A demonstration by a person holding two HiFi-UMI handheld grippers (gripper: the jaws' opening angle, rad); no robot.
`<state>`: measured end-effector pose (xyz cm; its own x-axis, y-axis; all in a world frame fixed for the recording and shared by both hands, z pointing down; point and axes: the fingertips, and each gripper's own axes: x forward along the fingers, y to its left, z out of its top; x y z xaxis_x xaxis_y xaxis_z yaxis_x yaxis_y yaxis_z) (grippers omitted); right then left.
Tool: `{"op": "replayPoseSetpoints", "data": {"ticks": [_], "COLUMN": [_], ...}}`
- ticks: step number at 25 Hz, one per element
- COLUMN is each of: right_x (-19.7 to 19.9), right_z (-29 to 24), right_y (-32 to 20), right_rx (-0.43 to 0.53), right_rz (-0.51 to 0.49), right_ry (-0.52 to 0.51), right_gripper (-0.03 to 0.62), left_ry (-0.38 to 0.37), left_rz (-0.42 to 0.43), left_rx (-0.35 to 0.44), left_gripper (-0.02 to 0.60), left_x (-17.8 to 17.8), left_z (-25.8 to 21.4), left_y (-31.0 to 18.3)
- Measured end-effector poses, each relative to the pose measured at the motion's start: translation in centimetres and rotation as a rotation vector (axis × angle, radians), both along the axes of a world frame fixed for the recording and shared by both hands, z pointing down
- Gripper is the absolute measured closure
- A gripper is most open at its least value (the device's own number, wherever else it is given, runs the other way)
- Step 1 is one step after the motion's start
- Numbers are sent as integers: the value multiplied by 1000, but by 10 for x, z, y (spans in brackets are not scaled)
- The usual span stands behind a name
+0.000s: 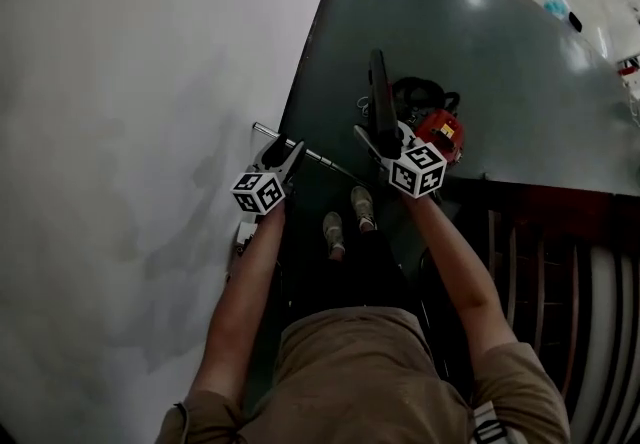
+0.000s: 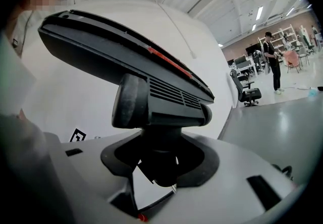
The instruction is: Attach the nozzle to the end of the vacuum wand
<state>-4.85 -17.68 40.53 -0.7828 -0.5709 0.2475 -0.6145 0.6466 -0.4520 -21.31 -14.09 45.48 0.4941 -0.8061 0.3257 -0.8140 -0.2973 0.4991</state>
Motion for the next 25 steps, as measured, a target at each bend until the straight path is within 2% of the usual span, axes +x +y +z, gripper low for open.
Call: {"op": "replayPoseSetpoints", "data": {"ticks": [6,11,13,16,20,25], "right_x": [-38,-76,-92,-110,-120,-126], "right_z": [58,127,157,193,226,273], "right_y": [-52,-97,-117,-142,-151,-149], "right_rx": [-44,-101,-119,-145,-194,-226], "right_rz": [-26,-36,-34,-35,-44,-67], "right_ry": [-35,-57,-51,-61,-105,-101], "right_gripper": [411,411,411,411,411,411], "left_ry": [-24,-7,-6,6,44,68], "left_rz": [-181,-401,-457,-497,-525,-493], "left_rx": [-142,-304,-370,-424,-461,-510], "left_gripper": [319,318,318,318,318,318], "left_x": [-56,-124,-147,-170,-188,-190], "left_z": [112,237,286,341,387,448], "left_y": [-31,-42,-46,-57,-64,-80]}}
